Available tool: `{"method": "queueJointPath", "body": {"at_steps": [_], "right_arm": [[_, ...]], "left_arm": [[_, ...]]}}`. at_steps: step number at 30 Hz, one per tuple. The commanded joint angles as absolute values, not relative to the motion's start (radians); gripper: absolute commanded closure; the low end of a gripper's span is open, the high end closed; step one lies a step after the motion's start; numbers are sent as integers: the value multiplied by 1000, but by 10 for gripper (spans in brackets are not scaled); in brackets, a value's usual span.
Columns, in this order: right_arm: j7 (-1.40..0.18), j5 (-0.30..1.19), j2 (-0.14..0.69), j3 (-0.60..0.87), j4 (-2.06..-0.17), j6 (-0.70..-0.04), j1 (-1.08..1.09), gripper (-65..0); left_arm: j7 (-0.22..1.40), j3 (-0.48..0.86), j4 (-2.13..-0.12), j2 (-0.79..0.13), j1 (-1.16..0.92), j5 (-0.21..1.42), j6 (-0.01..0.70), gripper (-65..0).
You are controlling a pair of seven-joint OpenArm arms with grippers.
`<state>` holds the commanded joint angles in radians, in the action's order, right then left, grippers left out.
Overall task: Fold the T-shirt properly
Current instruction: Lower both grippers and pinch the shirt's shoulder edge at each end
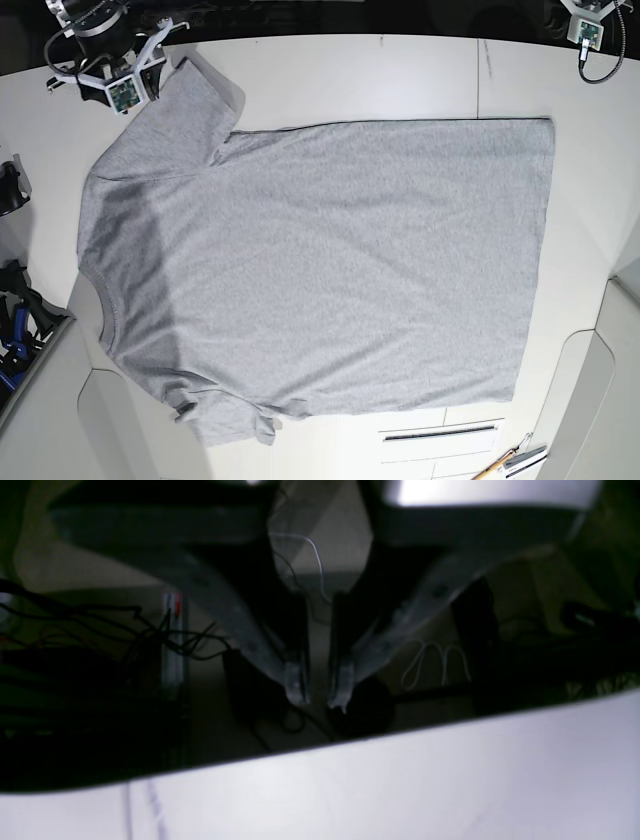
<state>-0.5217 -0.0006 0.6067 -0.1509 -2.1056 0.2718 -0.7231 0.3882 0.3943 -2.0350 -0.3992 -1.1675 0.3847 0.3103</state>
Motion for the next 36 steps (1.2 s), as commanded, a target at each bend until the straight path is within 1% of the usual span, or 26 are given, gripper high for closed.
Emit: {"method": "queueJointPath", "body": {"at_steps": [1,5,8,9,10,13,14,15,18,20,21,22,24,27,29,32,36], "right_arm": [[-539,17,584,-111,-2106,258,-723,-288],[-604,80,511,15,-2105,165,-723,-301],[-619,139,473,78,-2096,108,-723,-351],[-625,161,463,97,-2088,87,-723,-353],[-626,187,455,114,-2077,68,-720,-352],[-627,295,434,169,-2046,-7,-718,-353],[-629,342,423,192,-2033,-39,-718,-355],[-629,388,411,218,-2017,-73,-718,-363],[-630,496,371,303,-1955,-139,-709,-366],[-635,553,351,351,-1908,-201,-683,-366],[-645,582,346,367,-1882,-221,-670,-366],[-657,616,346,374,-1855,-237,-655,-365],[-666,675,346,375,-1799,-300,-638,-365],[-668,743,345,375,-1732,-350,-612,-365],[-682,760,334,375,-1709,-371,-595,-365],[-704,781,295,374,-1699,-394,-565,-365],[-716,816,248,371,-1699,-397,-554,-365]], "left_arm": [[398,394,-2035,-400,-1160,385,310,-106],[435,394,-2035,-400,-1121,385,310,-106],[480,394,-2035,-400,-1094,385,307,-108],[479,394,-2035,-400,-1090,385,306,-122],[479,394,-2035,-400,-1085,385,303,-153],[475,394,-2035,-402,-1072,385,303,-306],[476,394,-2035,-402,-1066,384,303,-336],[475,394,-2035,-402,-1061,384,303,-347],[480,394,-2035,-402,-1043,364,303,-347],[480,394,-2035,-402,-1017,358,303,-347],[489,394,-2035,-402,-1003,359,303,-347],[504,394,-2035,-402,-987,359,303,-347],[530,394,-2035,-402,-953,366,303,-347],[537,394,-2035,-402,-914,382,303,-347],[540,394,-2035,-402,-905,383,303,-347],[540,394,-2035,-402,-900,383,303,-347],[540,394,-2034,-402,-894,385,303,-347]]}}
